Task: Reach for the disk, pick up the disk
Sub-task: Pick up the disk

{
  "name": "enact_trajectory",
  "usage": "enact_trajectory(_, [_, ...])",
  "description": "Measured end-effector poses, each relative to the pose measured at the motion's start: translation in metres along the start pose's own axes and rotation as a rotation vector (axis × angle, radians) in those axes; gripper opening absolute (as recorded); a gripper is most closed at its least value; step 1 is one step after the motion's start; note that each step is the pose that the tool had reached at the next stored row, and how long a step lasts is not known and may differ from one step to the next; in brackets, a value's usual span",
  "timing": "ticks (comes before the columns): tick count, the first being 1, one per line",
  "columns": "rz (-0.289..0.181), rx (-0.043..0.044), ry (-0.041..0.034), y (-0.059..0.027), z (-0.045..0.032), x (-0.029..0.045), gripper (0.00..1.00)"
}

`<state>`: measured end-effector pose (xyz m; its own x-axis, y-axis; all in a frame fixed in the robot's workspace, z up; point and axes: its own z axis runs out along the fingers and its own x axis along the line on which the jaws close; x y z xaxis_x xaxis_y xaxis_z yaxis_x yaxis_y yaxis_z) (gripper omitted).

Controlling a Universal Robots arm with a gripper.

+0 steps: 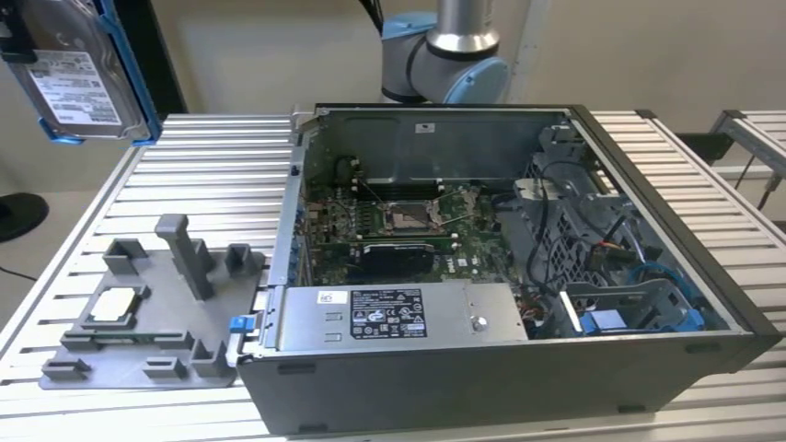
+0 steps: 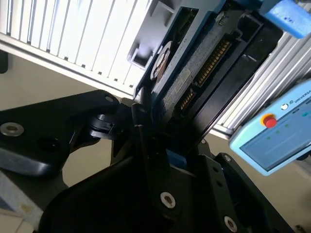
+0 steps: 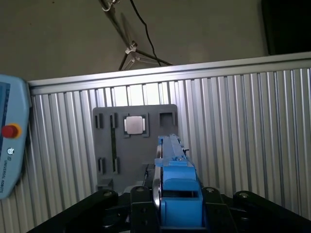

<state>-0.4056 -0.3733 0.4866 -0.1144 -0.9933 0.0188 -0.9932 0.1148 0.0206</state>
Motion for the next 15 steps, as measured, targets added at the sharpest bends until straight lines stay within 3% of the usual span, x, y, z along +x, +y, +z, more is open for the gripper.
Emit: enact_trajectory(15, [-0.001, -0.0018, 0.0001, -0.05, -0.0011, -0.0057, 0.0])
